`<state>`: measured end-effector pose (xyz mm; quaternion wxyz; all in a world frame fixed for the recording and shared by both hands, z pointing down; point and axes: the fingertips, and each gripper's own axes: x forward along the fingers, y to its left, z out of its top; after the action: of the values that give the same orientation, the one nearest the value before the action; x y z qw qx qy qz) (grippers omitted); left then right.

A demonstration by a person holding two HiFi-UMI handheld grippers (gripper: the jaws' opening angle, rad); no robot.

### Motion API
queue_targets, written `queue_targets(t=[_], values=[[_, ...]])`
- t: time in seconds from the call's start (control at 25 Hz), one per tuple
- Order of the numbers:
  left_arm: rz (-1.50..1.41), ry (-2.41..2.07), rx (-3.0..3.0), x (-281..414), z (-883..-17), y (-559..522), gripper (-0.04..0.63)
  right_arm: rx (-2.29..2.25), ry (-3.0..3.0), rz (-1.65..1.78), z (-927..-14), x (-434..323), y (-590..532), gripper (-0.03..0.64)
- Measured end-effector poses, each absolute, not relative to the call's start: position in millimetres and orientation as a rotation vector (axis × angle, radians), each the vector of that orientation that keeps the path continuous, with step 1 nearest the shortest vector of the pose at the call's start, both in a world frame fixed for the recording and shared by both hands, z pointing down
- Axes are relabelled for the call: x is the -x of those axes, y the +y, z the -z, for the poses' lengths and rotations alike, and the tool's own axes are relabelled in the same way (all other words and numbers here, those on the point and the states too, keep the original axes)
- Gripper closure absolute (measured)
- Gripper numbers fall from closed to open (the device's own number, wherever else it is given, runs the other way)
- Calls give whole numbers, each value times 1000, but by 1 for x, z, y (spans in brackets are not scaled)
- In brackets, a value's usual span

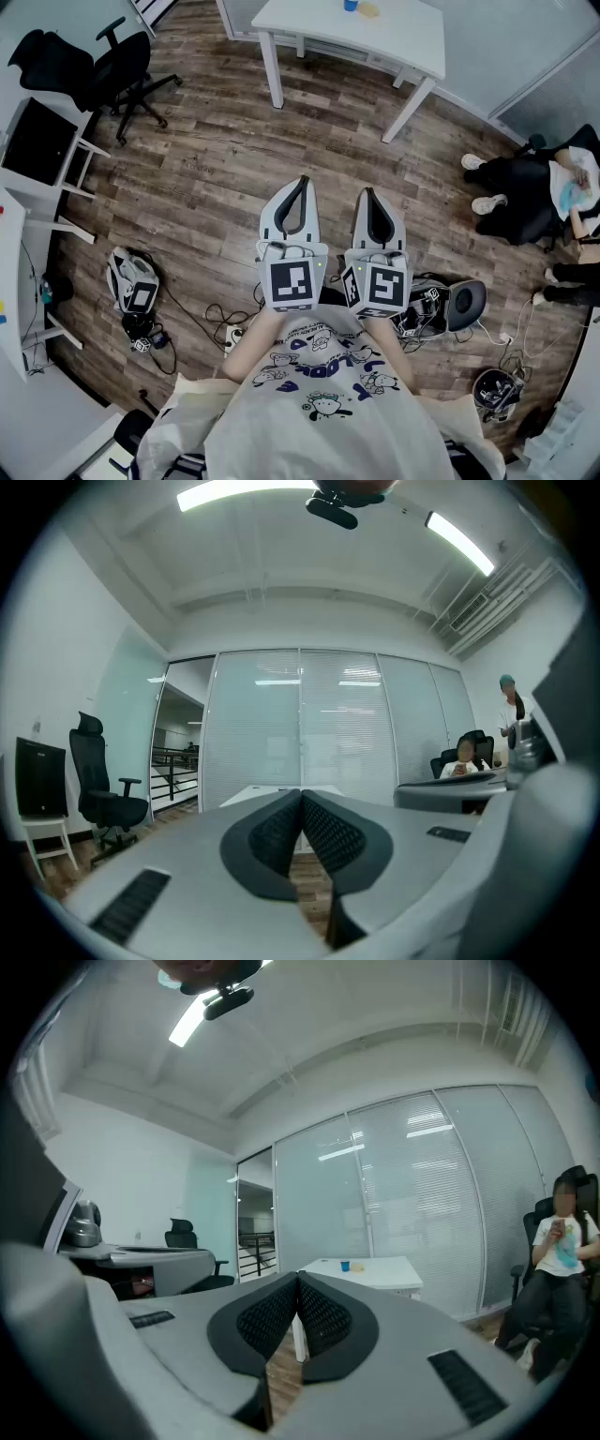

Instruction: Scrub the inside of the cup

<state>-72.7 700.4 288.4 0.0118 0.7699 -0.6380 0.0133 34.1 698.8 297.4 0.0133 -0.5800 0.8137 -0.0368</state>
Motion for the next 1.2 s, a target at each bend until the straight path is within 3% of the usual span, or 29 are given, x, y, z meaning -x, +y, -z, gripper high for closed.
queue_targets(t=[1.2], values=[[-80,-2046,-2338,62,-300,661,566,1723,2581,152,-309,-43,654,583]])
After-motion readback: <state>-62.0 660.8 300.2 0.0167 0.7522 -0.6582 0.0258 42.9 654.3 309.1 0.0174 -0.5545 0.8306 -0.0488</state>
